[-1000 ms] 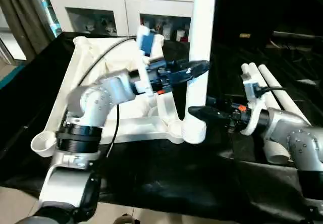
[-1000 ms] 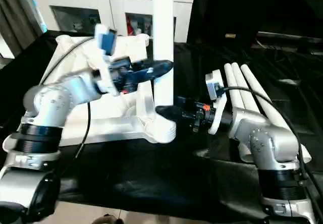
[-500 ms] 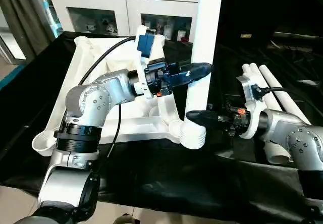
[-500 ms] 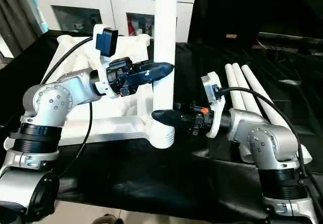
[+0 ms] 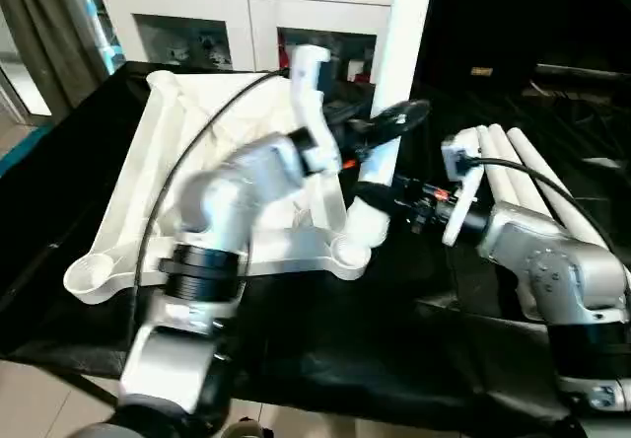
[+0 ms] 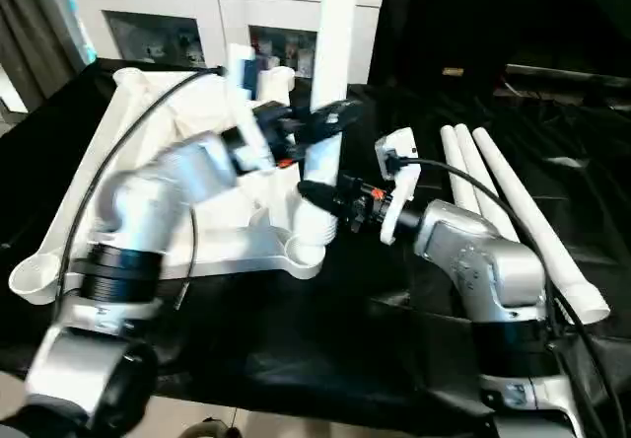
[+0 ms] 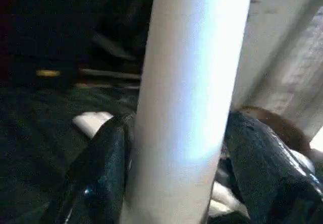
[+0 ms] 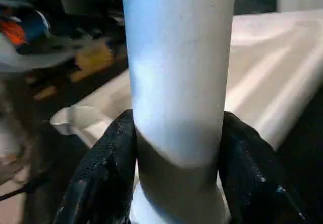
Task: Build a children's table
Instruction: Pick table leg
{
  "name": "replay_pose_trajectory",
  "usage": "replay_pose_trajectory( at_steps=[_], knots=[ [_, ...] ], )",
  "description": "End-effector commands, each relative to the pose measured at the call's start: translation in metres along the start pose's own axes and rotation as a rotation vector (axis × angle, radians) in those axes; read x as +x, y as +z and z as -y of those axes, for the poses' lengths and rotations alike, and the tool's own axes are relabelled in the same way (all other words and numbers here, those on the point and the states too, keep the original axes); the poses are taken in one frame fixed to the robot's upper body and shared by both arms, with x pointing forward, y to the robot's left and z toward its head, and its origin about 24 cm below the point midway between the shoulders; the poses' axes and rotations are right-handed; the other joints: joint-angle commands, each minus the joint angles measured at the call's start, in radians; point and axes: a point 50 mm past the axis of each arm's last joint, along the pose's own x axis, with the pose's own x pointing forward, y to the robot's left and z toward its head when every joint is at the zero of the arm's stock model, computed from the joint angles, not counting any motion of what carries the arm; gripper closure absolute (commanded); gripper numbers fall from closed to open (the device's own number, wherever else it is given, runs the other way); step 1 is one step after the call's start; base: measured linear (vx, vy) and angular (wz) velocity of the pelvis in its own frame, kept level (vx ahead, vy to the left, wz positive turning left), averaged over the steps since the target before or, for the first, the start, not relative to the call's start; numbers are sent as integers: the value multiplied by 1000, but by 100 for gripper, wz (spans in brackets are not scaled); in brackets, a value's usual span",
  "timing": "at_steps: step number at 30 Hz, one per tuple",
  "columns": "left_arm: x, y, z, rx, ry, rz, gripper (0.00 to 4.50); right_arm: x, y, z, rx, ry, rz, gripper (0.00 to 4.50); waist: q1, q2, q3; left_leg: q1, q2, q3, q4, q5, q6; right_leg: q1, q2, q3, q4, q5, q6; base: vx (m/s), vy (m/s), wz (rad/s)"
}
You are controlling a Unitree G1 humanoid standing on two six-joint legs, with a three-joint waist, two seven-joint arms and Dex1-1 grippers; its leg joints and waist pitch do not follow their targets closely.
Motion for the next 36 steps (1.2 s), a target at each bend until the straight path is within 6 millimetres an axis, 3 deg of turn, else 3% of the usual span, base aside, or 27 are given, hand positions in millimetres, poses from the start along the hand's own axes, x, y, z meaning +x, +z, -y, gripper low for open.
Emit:
replay_pose_trajectory(
  at_steps=[1,4,6,16,17,18,24,28,30,36],
  knots=[
    [1,5,-7,14,103,14,170,3,8,0,-40,-21,22,261,-1,-20,-78,14,42,-11,-53,-19,55,60,-77,42,-64,65,-230,0,0,0],
    [2,13,-15,-5,203,85,182,5,9,1,-51,-48,23,261,-3,-20,-78,15,41,-12,-52,-22,58,59,-75,41,-66,67,-227,0,0,0],
    [2,16,-17,-28,220,113,217,5,8,1,-53,-44,19,262,-3,-20,-78,14,42,-12,-51,-19,62,60,-76,42,-63,76,-233,0,0,0],
    [5,13,-4,-124,103,113,266,5,8,-1,-92,-35,1,262,-1,-17,-78,16,43,-11,-50,-25,67,57,-76,41,-63,70,-243,0,0,0],
    [5,13,-1,-143,66,110,266,5,8,0,-86,-36,13,262,-1,-15,-78,15,42,-12,-51,-25,67,57,-76,41,-62,72,-244,0,0,0],
    [4,12,1,-152,39,104,268,4,9,0,-78,-26,21,206,0,-16,-78,16,43,-12,-50,-26,66,57,-77,41,-62,76,-246,0,0,0],
    [-2,12,10,-143,-138,55,270,-5,13,-10,-2,121,50,150,4,-13,-77,16,43,-12,-51,-24,86,55,-73,40,-62,73,-251,0,0,0],
    [-13,21,19,-94,-342,41,271,-15,9,-17,10,225,14,145,5,-19,-76,17,44,-11,-54,-42,75,58,-78,41,-65,30,-241,0,0,0],
    [-19,26,25,-69,-456,23,271,-19,5,-21,11,274,-23,145,2,-17,-74,16,43,-11,-54,-43,70,55,-76,40,-65,27,-241,0,0,0],
    [-21,29,26,-30,-536,0,271,-22,3,-24,24,309,-49,145,0,-14,-73,19,45,-10,-56,-59,56,53,-77,41,-69,-11,-238,0,0,0]
  ],
)
